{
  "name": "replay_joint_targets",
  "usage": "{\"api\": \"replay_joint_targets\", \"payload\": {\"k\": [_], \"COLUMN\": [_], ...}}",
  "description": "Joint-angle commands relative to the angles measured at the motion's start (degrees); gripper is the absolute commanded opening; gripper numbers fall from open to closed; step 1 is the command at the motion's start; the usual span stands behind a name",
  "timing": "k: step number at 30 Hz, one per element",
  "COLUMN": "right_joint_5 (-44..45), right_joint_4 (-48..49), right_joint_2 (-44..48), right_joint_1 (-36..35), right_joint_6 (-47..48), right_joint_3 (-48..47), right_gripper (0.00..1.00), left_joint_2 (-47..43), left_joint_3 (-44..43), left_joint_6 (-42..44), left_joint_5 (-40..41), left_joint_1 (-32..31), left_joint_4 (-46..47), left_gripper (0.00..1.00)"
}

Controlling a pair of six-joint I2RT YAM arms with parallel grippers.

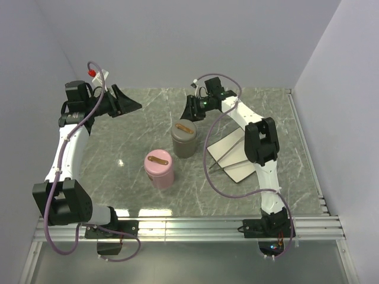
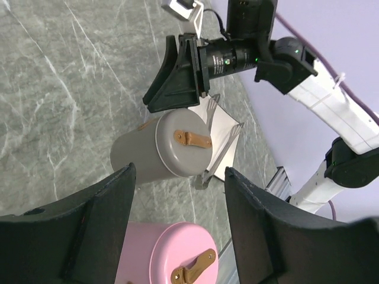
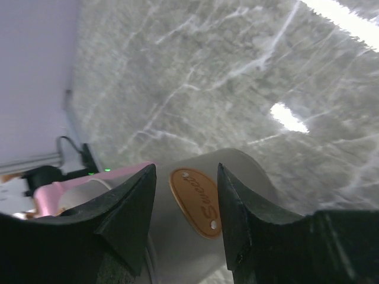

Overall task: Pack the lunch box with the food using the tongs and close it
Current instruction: Move the packing box to the center of the board.

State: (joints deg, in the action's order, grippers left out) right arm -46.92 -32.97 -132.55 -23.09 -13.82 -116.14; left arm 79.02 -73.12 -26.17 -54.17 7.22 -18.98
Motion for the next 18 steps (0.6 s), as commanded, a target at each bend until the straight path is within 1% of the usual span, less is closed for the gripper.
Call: {"api": "replay_joint_targets", "payload": {"k": [1,2,3,8,14,18], "right_joint_5": [-8.3,-10.3,-10.9,-12.9,-12.6,-12.8], "right_joint_4": [10.6,12.4,12.4,19.9,22.7,23.2], "right_joint_2": [2.7,2.5,2.4,2.6,3.6,6.3], "right_joint_1": [0.3,0.3,0.3,0.2,0.2,0.2], "right_joint_6": [-10.7,-12.2,-12.2,-16.7,-18.3,-18.0], "right_joint_3": [2.8,4.3,4.3,11.7,16.6,20.2], "right_gripper": [0.53,0.53,0.52,0.52,0.51,0.50], "left_joint_2": [-1.1,-1.2,-1.4,-1.7,-2.0,-2.3], "left_joint_3": [-2.7,-2.6,-2.6,-3.0,-2.5,-2.0], "left_joint_6": [0.9,0.9,0.9,1.7,2.0,1.8], "left_joint_5": [-1.6,-1.8,-1.7,-1.6,-2.0,-2.0], "left_joint_1": [0.6,0.6,0.8,0.9,1.1,1.2], "left_joint_4": [0.1,0.1,0.1,-0.5,-0.7,-0.4], "left_gripper": [0.67,0.67,0.67,0.68,0.68,0.68]}}
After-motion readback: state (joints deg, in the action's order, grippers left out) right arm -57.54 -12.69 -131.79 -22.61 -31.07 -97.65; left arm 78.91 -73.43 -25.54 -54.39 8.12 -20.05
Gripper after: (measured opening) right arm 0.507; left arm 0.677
